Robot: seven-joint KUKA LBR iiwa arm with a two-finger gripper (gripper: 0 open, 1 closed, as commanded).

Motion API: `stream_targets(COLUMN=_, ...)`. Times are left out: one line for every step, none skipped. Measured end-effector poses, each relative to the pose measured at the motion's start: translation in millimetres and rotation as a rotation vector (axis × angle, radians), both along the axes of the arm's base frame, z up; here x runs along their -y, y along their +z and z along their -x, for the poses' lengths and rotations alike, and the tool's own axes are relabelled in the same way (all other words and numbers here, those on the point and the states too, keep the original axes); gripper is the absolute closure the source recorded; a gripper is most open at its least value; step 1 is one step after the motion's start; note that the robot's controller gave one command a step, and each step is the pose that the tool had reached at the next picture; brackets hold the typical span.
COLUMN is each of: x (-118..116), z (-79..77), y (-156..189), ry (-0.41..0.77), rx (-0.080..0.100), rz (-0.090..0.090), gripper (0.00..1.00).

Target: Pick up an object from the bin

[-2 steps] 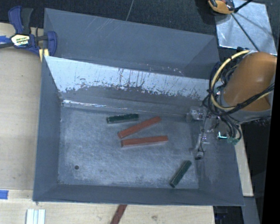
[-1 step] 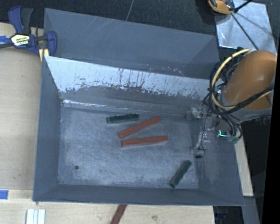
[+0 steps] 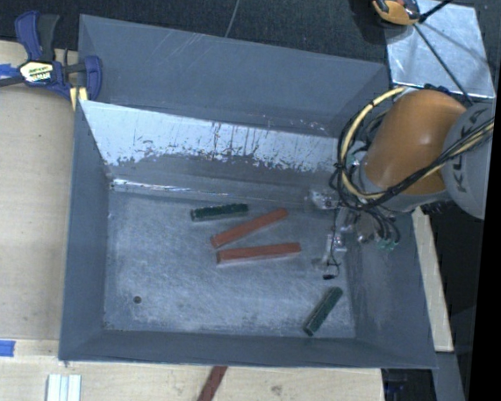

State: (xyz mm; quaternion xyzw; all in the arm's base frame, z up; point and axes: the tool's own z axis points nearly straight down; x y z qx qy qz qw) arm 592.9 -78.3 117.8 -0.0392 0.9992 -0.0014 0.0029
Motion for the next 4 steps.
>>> stream_targets(x=22.0, z=7.7, y=-42.3, ry=0.153, rx=-0.005, rz=-0.002, gripper=1.00)
stream_targets(x=21.6, z=7.5, y=-42.1, ry=0.154, rx=-0.004, rz=-0.002, gripper=0.00)
stream_targets(x=21.5, z=7.4, y=-42.1, ry=0.155, rx=-0.004, rz=-0.002, gripper=0.00)
stream_targets(x=-33.5, z=8.7, y=-20.3, ry=0.161, rx=-0.003, rz=-0.001, gripper=0.00)
